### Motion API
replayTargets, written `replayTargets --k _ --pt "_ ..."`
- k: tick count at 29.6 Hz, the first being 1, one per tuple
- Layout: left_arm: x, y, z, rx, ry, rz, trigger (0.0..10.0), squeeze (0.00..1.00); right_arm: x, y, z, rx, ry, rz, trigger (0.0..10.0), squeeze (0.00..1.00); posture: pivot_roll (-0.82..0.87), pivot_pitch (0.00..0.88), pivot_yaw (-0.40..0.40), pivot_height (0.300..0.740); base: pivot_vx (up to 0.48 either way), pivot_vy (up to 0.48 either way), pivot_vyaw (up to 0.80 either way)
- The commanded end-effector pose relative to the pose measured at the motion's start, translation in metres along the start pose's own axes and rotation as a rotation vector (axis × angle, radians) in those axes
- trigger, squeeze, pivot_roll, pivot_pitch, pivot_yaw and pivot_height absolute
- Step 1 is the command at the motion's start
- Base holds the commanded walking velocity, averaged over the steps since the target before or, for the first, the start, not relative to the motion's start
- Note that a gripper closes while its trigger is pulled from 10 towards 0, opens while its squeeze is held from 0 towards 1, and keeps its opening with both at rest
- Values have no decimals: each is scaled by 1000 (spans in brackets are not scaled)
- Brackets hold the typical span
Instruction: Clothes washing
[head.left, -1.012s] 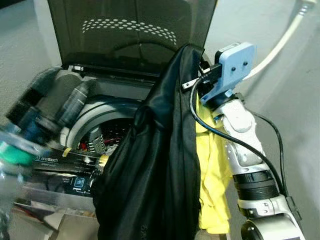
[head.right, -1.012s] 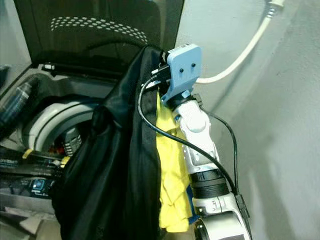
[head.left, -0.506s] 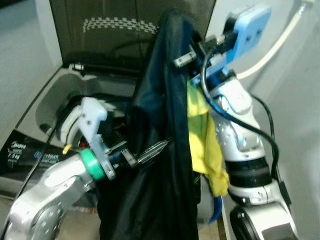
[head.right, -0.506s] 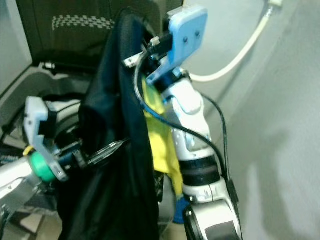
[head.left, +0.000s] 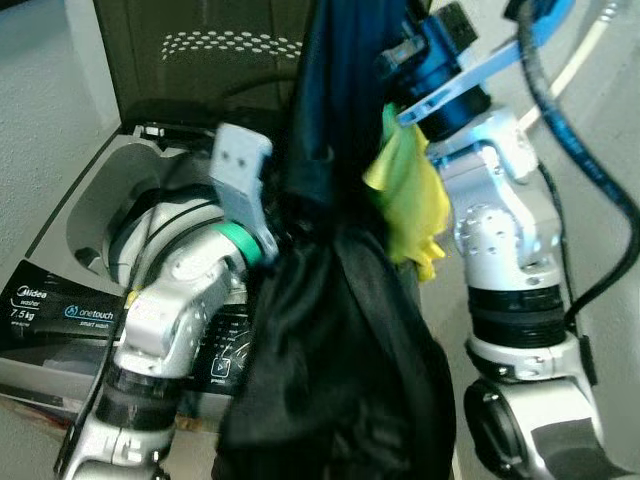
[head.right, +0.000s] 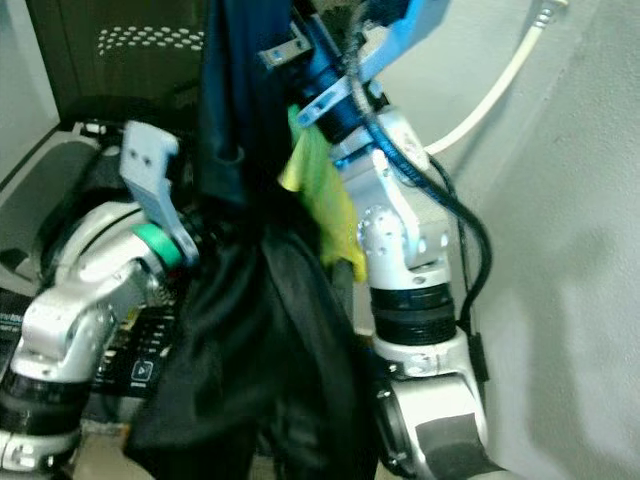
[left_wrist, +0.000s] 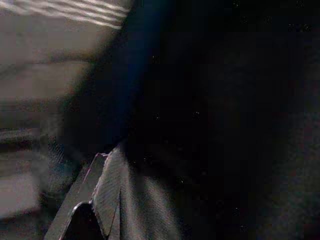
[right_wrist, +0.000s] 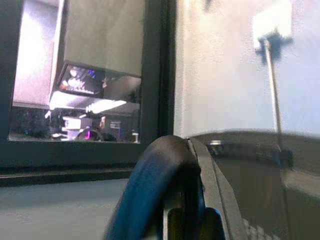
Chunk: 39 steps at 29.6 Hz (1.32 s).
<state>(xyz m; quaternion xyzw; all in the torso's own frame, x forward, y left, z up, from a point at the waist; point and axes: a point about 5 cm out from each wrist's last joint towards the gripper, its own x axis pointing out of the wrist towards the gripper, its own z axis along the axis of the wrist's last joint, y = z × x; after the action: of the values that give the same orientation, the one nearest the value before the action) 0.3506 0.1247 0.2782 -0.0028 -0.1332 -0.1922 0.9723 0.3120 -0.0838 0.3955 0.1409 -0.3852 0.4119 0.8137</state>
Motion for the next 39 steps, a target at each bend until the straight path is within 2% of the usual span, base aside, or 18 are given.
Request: replayTargets --k 1,2,4,6,8,9,10,11,12,13,14,16,18,20,23,29,30,39 --pt "-6 39 -7 25 31 230 10000 0 1 2 41 -25 -171 34 10000 0 145 0 -12 740 0 0 0" --pt "-6 54 -1 55 15 309 10000 0 -2 -1 44 -19 -173 25 10000 0 145 0 -12 740 0 0 0" --pt "-6 54 -1 55 15 309 10000 0 -2 -1 44 -19 -173 25 10000 0 145 0 -12 740 0 0 0" --pt "-16 90 24 179 -61 510 10000 0 -16 -24 42 -108 -119 -74 10000 0 138 0 -1 740 0 0 0" --pt "-16 90 24 179 -61 510 10000 0 -16 -24 42 -108 -119 -74 10000 0 138 0 -1 740 0 0 0" --pt "-23 102 37 228 -97 577 10000 0 -23 -43 20 -190 -10 -162 10000 0 138 0 1 740 0 0 0" --pt "-27 101 39 253 -75 516 10000 0 -30 -58 -17 -341 178 -219 10000 0 141 0 3 740 0 0 0" --pt "-27 101 39 253 -75 516 10000 0 -30 -58 -17 -341 178 -219 10000 0 141 0 3 740 0 0 0" --pt "-29 88 28 257 -2 379 10000 0 -37 -61 -51 -445 330 -209 10000 0 141 0 3 740 0 0 0" --pt "-29 88 28 257 -2 379 10000 0 -37 -61 -51 -445 330 -209 10000 0 141 0 3 740 0 0 0" --pt "-32 64 12 228 51 197 10000 0 -46 -57 -79 -522 450 -157 10000 0 154 0 0 740 0 0 0" --pt "-32 64 12 228 51 197 10000 0 -46 -57 -79 -522 450 -157 10000 0 154 0 0 740 0 0 0" --pt "-47 17 -15 111 155 -81 10000 0 -63 -40 -118 -570 604 -14 10000 0 158 0 -1 740 0 0 0" --pt "-59 -6 -24 39 188 -191 10000 0 -79 -14 -136 -571 654 124 10000 0 161 0 0 740 0 0 0" --pt "-72 -24 -23 26 184 -343 10000 0 -94 23 -117 -580 602 226 10000 0 162 0 2 740 0 0 0" --pt "-85 -30 -14 45 137 -464 10000 0 -89 23 -112 -553 555 228 10000 0 163 0 5 740 0 0 0" --pt "-89 -30 -7 77 105 -490 10000 0 -88 21 -112 -505 539 219 10000 1000 162 0 9 740 0 0 0" --pt "-100 -33 18 169 -1 -469 10000 0 -83 18 -93 -290 433 150 10000 1000 162 0 9 740 0 0 0"
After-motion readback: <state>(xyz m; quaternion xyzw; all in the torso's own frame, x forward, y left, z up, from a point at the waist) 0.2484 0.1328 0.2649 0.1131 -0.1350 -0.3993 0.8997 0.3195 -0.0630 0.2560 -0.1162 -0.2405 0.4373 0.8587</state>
